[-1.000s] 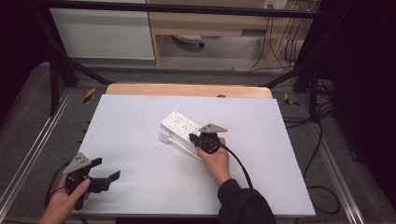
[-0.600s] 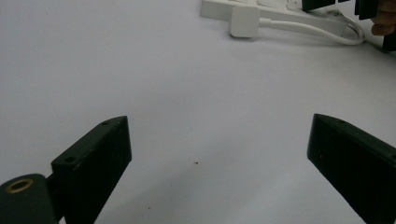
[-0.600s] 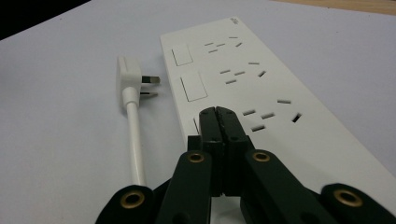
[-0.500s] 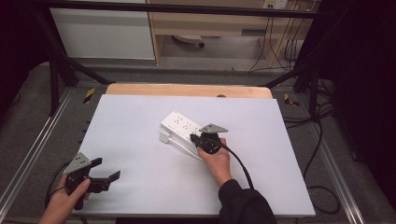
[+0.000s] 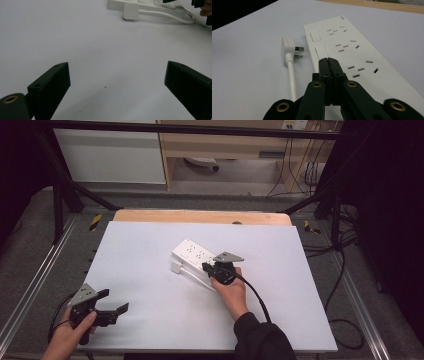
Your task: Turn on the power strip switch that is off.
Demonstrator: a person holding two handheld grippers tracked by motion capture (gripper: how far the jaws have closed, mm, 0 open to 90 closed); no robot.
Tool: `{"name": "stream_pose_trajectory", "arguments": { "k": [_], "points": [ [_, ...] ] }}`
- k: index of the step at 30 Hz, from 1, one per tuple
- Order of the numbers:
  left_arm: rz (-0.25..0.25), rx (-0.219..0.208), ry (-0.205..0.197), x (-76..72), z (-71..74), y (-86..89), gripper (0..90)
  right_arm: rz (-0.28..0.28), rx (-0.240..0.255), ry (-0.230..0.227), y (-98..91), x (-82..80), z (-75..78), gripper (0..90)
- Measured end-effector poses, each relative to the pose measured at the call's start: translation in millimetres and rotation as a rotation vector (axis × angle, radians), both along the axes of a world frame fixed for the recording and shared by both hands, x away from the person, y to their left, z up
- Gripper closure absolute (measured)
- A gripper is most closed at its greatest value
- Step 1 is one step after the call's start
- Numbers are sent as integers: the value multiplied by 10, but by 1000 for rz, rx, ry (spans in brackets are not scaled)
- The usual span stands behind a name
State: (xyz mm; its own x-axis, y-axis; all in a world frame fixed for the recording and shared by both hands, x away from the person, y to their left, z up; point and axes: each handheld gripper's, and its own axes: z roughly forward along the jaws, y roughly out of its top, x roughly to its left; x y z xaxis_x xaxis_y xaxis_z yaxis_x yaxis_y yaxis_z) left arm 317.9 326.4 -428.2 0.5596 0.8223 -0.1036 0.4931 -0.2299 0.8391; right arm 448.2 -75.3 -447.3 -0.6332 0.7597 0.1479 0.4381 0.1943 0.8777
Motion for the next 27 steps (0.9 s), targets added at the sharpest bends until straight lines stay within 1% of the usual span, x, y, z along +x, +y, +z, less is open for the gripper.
{"name": "stream_pose_trajectory", "arguments": {
  "k": [3, 6, 12, 15, 22, 23, 26, 27],
  "points": [
    [1, 0, 0, 0, -1, 1, 65, 1, 5, -14, -12, 0, 31, 900],
    [1, 0, 1, 1, -1, 1, 65, -1, 8, -17, -28, 7, 51, 900],
    [0, 0, 0, 0, 0, 0, 65, -18, 35, -16, -44, 27, 83, 892],
    [1, -1, 0, 1, -1, 3, 65, -21, 34, -20, -58, 35, 100, 878],
    [3, 4, -1, 0, 0, 4, 65, -31, 35, -29, -94, 42, 173, 762],
    [0, 0, 2, 1, -2, 1, 65, -31, 37, -31, -100, 43, 187, 738],
    [3, 5, -1, 0, 0, 2, 65, -40, 41, -30, -123, 44, 235, 658],
    [1, -1, 1, 1, -3, -1, 65, -41, 44, -28, -134, 46, 251, 628]
  ]
}}
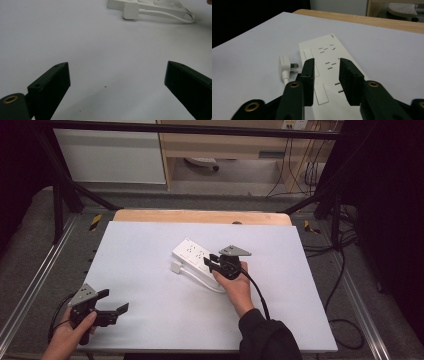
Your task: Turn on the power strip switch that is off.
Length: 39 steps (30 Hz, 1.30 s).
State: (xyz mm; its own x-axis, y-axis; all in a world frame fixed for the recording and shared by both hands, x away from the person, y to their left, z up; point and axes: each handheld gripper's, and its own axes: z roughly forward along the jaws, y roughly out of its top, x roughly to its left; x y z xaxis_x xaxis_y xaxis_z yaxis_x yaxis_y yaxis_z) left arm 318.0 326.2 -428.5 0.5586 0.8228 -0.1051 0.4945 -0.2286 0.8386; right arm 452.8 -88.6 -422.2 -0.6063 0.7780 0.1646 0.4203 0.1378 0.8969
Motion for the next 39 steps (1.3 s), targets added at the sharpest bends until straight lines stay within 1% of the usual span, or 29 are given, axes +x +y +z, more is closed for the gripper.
{"name": "stream_pose_trajectory", "arguments": {
  "k": [1, 3, 5, 8, 10, 13, 15, 20, 23, 25, 27, 28, 32, 39],
  "points": [
    [2, 6, -2, -1, 3, 4, 65, -2, 1, 3, -10, 0, 15, 612],
    [0, 0, 0, 0, 0, 1, 65, -6, 6, 4, -34, 4, 40, 579],
    [2, 5, -2, -1, 2, 5, 65, -14, 6, 8, -53, 5, 62, 523],
    [0, 0, 1, 0, 0, 2, 65, -24, 11, 17, -76, 11, 84, 449],
    [0, 0, 1, -1, -1, 2, 65, -28, 14, 26, -91, 23, 95, 365],
    [1, 0, 2, -1, -2, 2, 65, -38, 21, 41, -123, 37, 107, 307],
    [1, 1, 2, -1, -3, 2, 65, -46, 16, 42, -146, 45, 118, 271],
    [1, 2, 3, -1, -4, 1, 65, -61, 20, 53, -207, 61, 157, 139],
    [2, 2, 4, -2, -4, 2, 65, -71, 19, 51, -238, 63, 185, 69],
    [3, 8, 2, -3, -3, 5, 64, -76, 0, 39, -257, 60, 202, 52],
    [1, 3, 4, -2, -5, 3, 65, -78, -7, 25, -280, 52, 219, 48],
    [3, 9, 2, -3, -3, 6, 65, -80, -9, 20, -294, 50, 228, 47],
    [2, 1, 4, -3, -4, 7, 65, -80, -13, 8, -357, 31, 265, 48],
    [3, 10, 3, -4, -5, 8, 65, -84, -11, -4, -497, -17, 322, 55]
  ]
}}
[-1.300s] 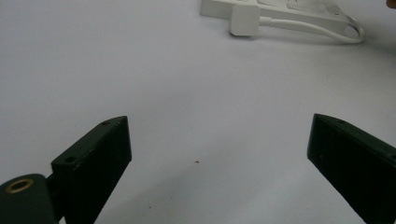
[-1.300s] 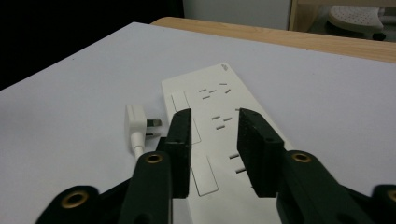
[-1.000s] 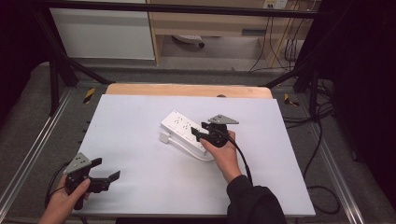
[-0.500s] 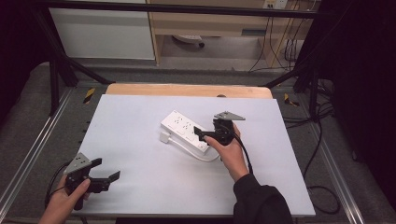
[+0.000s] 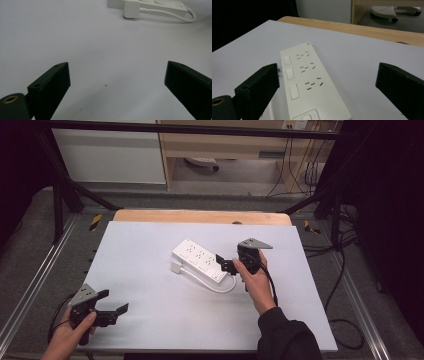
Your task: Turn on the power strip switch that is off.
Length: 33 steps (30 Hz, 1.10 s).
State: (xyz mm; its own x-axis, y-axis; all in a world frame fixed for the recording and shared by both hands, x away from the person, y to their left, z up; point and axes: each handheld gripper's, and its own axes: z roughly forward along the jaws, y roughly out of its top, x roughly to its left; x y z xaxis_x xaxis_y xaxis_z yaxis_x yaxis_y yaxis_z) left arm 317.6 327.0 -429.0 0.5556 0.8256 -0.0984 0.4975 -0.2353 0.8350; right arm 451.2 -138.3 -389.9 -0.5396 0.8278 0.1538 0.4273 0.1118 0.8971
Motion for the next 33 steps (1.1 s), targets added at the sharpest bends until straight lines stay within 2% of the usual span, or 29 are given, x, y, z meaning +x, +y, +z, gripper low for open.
{"name": "stream_pose_trajectory", "arguments": {
  "k": [6, 12, 23, 33],
  "points": [
    [-1, -3, 4, -1, -4, -1, 65, 1, 10, -16, -130, -60, 50, 57],
    [-3, -1, 4, 0, -5, -3, 65, -5, 8, -22, -287, -131, 28, 54],
    [4, 7, 0, -6, -7, -1, 65, -55, 32, -38, -651, -317, -12, 54],
    [5, 7, 2, -5, -10, -2, 65, -91, 56, -35, -949, -485, -88, 57]
  ]
}}
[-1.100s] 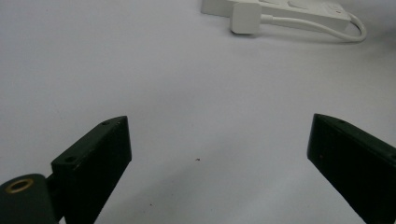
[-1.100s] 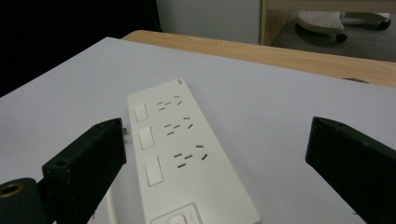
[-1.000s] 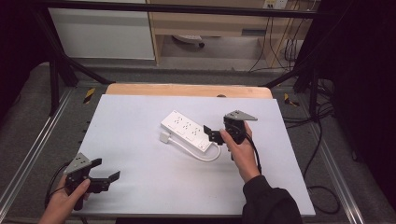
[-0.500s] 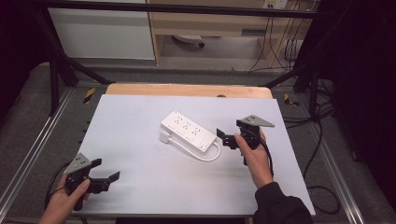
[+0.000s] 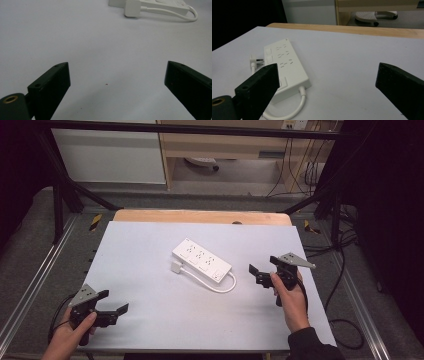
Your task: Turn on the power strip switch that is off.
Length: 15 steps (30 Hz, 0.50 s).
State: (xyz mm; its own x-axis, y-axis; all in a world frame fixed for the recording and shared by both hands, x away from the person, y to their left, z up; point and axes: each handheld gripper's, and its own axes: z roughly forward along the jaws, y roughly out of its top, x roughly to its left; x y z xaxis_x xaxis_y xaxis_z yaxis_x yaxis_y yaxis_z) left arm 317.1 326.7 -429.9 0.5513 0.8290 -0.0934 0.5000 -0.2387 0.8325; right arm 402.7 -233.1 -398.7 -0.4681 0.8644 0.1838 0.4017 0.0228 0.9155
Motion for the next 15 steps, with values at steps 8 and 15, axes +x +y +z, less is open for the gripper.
{"name": "stream_pose_trajectory", "arguments": {
  "k": [8, 15],
  "points": [
    [-3, -7, 3, 0, -3, -5, 65, -13, -4, -2, -169, -136, -51, 56],
    [-1, -7, 5, -2, -5, -6, 65, -44, -33, 8, -307, -245, -155, 78]
  ]
}}
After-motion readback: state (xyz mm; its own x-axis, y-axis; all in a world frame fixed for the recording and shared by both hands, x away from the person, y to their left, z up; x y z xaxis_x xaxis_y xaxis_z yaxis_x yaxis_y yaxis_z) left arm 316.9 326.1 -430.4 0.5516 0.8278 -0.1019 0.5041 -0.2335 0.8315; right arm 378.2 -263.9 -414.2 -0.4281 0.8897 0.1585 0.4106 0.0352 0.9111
